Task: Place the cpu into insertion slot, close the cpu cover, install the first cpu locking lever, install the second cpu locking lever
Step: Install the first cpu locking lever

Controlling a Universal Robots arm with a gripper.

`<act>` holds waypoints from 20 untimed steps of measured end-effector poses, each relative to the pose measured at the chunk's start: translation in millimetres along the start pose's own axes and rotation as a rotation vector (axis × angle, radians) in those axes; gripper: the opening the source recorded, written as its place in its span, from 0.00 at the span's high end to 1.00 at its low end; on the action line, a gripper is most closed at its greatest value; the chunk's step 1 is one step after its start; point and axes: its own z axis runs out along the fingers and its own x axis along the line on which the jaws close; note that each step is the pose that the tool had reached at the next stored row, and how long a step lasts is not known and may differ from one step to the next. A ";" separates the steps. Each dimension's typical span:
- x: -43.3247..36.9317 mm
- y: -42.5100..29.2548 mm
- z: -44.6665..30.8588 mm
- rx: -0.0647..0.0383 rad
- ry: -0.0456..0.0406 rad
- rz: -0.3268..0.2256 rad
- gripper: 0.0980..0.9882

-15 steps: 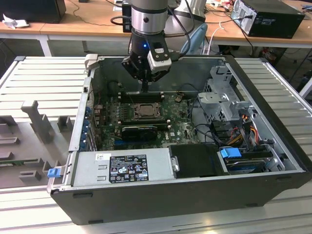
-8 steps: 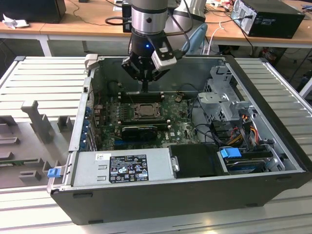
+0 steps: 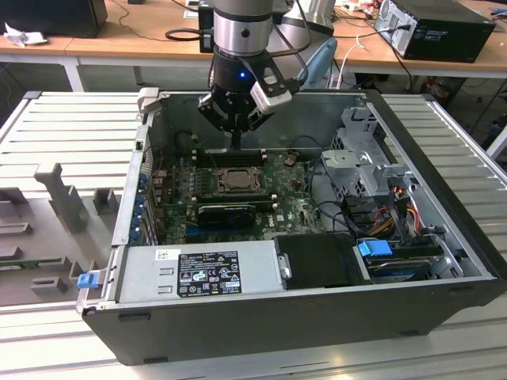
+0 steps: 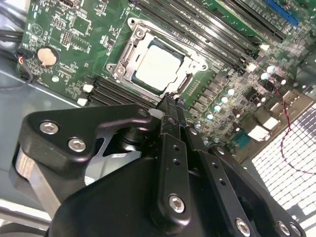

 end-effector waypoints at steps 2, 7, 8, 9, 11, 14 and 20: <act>0.0 0.0 0.0 0.000 0.0002 -0.012 0.99; 1.9 0.0 0.3 0.000 0.0005 -0.041 0.99; 5.4 0.1 0.3 0.000 0.0006 -0.042 0.99; 7.8 0.1 0.3 0.000 0.0006 -0.042 0.99; 15.8 0.2 0.5 0.000 0.0000 -0.042 0.99; 24.0 0.3 0.7 0.000 -0.0007 -0.043 0.99; 39.0 0.6 3.3 -0.001 -0.0169 -0.045 0.99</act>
